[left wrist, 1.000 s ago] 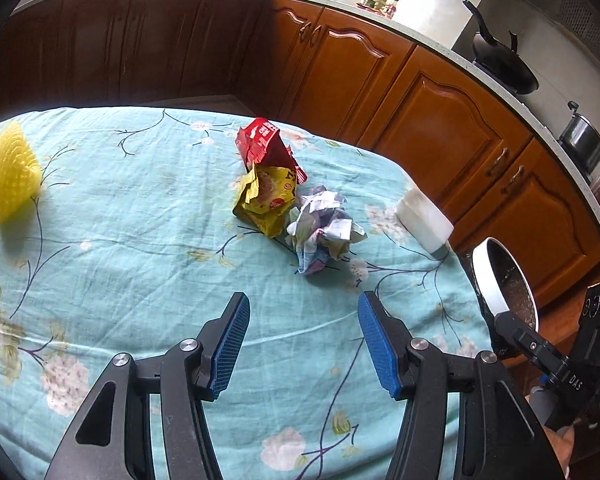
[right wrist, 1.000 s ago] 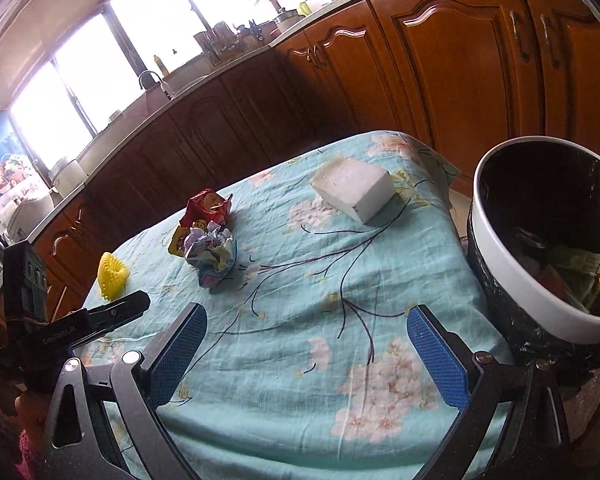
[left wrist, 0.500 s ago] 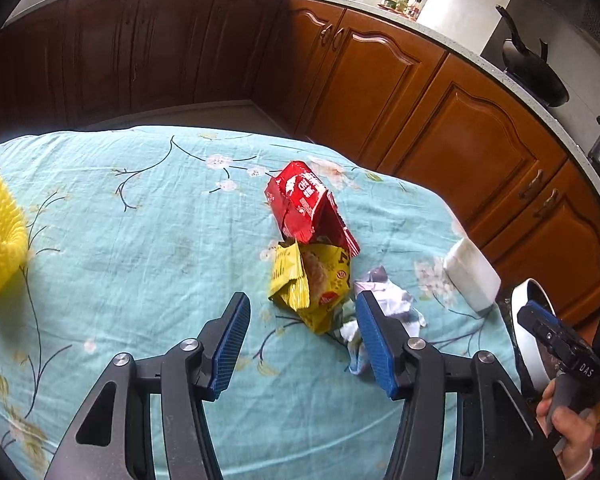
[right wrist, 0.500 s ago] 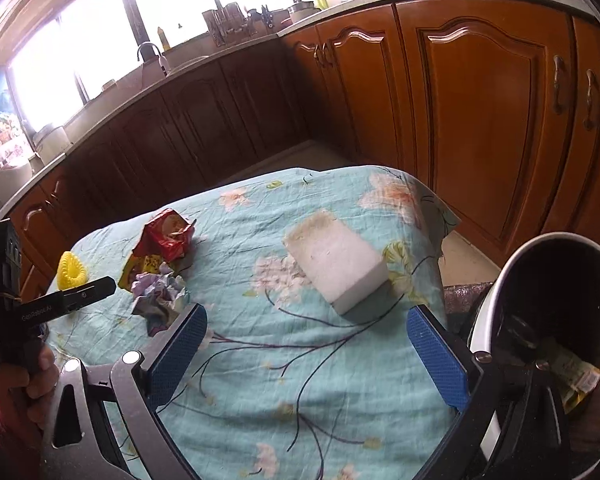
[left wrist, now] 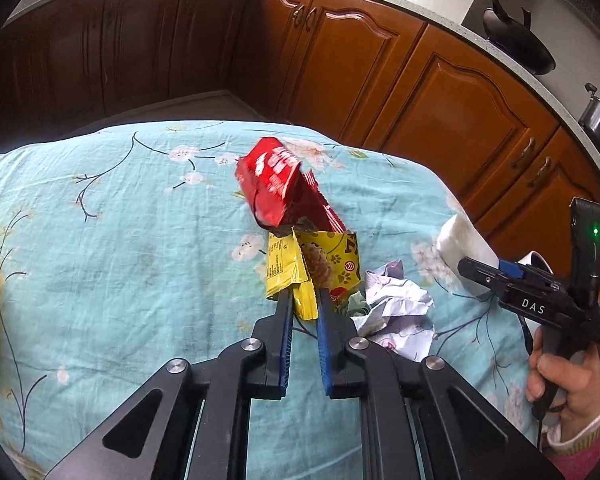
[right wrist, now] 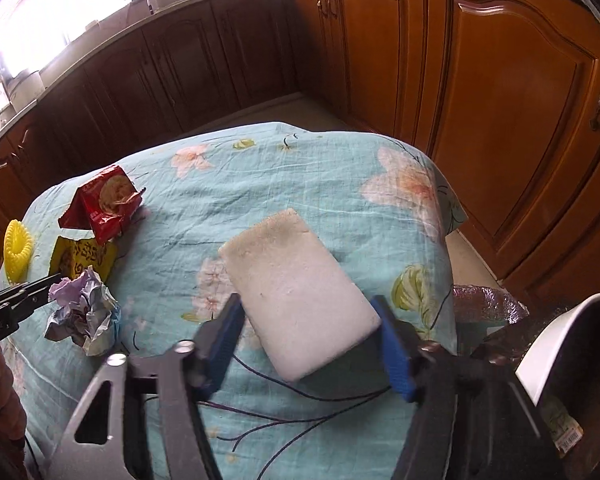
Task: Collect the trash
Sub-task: 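Grasp the yellow snack bag with the left tool while the right tool grasps the white foam block, then carry the yellow bag and foam block over the bin and open both tools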
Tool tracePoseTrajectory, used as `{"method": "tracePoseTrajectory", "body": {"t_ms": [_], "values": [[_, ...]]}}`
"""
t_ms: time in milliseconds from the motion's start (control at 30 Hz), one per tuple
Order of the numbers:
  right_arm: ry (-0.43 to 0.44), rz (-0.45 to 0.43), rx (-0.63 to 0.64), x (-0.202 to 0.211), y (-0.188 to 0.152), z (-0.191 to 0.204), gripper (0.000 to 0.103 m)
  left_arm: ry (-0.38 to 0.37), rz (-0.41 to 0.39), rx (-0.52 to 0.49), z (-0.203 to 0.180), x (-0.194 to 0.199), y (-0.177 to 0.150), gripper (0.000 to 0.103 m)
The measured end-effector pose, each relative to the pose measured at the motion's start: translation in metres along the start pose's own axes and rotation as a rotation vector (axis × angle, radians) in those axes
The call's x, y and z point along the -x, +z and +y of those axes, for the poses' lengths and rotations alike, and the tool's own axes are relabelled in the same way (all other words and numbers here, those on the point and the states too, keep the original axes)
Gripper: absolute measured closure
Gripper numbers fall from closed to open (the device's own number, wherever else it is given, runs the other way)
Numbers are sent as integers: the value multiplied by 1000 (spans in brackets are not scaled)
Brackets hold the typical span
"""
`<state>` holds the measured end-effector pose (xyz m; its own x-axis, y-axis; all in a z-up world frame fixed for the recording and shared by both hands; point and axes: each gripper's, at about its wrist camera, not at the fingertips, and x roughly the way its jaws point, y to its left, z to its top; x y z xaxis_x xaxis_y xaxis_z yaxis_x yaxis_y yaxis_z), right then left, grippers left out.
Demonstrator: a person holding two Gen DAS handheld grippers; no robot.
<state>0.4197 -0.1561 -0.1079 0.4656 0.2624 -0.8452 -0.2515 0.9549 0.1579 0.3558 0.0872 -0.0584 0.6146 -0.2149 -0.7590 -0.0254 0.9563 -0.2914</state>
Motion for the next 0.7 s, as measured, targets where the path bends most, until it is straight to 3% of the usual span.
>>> {"method": "tracePoseTrajectory", "body": {"t_ms": [433,700], "values": [[128,-89,-35,69,-56,18,42,-111,-10,-34,-20,52,-49,95],[158,-135,-109,111,-92,9,42,-172,1,-91,-50,71,-67,95]]}}
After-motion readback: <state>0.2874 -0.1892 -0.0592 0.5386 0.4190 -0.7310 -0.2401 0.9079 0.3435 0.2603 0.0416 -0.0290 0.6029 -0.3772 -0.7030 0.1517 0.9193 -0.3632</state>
